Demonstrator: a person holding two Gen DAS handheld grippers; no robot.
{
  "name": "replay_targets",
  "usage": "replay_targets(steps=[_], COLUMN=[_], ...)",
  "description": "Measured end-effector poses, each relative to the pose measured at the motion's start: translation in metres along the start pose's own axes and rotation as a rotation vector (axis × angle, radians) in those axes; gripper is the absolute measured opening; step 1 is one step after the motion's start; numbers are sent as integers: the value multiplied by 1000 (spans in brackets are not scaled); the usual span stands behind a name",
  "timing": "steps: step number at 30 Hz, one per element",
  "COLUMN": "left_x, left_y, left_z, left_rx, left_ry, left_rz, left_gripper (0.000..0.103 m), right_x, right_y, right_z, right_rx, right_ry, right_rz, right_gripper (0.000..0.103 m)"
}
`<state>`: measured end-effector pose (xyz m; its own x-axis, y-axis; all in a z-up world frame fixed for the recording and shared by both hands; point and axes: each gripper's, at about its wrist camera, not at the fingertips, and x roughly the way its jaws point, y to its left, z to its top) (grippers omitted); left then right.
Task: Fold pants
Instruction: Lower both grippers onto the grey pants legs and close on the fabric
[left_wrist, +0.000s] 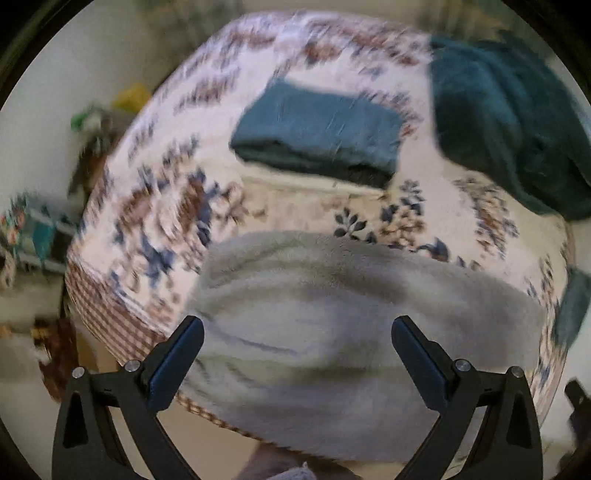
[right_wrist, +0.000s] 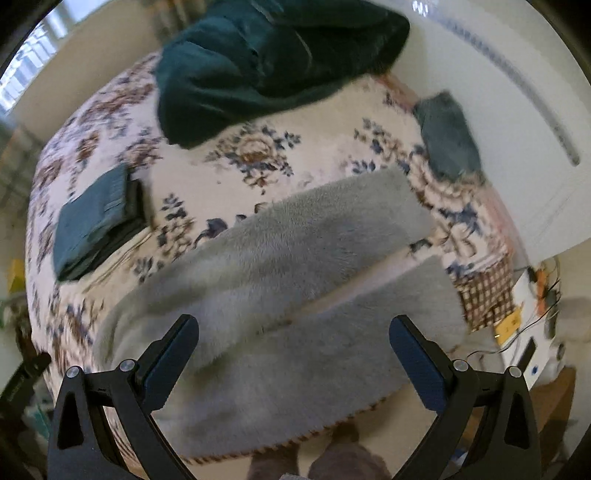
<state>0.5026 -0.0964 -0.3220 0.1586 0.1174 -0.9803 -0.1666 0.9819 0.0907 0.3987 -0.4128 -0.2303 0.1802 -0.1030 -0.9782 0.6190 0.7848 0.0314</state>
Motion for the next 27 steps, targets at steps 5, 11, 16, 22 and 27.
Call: replay_targets(steps=[5,11,16,22,27], left_x=[100,206,262,298,303], left_y=[-14,-6,18,21,2], left_z=[41,75,91,104,114], left_rx=[-127,-374,-634,-711,-613], left_ry=[172,343,428,442,400], left_rz=[28,44,28,82,149], left_gripper=[103,103,103,103,102], right_x=[107,237,302,348,375], right_y=[1,-3,-17,-24,-14], right_z=[47,92,111,140,150], right_rx=[85,144,185,249,254], right_ry=[77,168,234,243,293], right_rz=[-36,-87,-108,-129,-143], right_gripper=[103,103,103,103,103])
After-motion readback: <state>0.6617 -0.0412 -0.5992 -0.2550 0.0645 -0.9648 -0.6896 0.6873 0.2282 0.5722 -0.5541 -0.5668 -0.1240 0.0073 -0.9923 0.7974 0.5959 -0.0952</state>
